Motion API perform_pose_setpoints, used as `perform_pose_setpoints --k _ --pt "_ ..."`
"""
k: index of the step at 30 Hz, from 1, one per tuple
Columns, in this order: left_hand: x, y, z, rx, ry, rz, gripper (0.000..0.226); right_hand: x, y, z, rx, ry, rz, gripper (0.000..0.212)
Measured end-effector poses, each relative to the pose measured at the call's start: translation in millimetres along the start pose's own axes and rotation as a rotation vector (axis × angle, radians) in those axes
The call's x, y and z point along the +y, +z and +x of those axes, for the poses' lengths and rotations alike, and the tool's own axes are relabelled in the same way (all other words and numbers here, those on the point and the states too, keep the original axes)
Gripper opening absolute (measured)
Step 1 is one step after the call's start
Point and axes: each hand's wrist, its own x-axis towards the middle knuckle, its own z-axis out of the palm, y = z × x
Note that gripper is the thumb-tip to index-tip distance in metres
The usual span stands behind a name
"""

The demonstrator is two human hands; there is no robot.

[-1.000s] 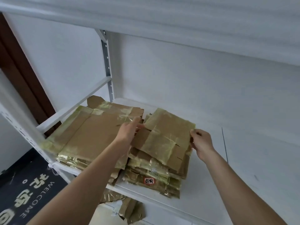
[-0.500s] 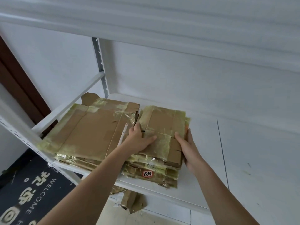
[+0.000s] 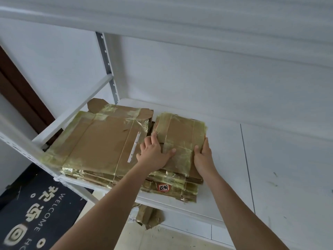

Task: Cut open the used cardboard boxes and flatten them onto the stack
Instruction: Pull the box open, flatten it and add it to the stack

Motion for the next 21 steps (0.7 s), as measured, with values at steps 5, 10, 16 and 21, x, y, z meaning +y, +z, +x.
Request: perform_pose_setpoints --k 5,10,16,21 --pt "-1 9 -6 -0.029 -0.009 -0.052 0.101 6 -7 -4 0.007 -0.002 -0.033 0.055" --pt "7 7 -9 0.065 0.100 0.125 0.105 -7 -4 -14 0.134 -0.122 -0.517 0.074" --pt "10 -14 12 -0.178 0.377 0.254 0.082 -22 -5 4 -0.135 -0.281 -0.660 0.052" --pt "-8 8 22 -0.230 0.348 0.206 0.060 -2 10 7 -0.113 -0.304 -0.824 0.058"
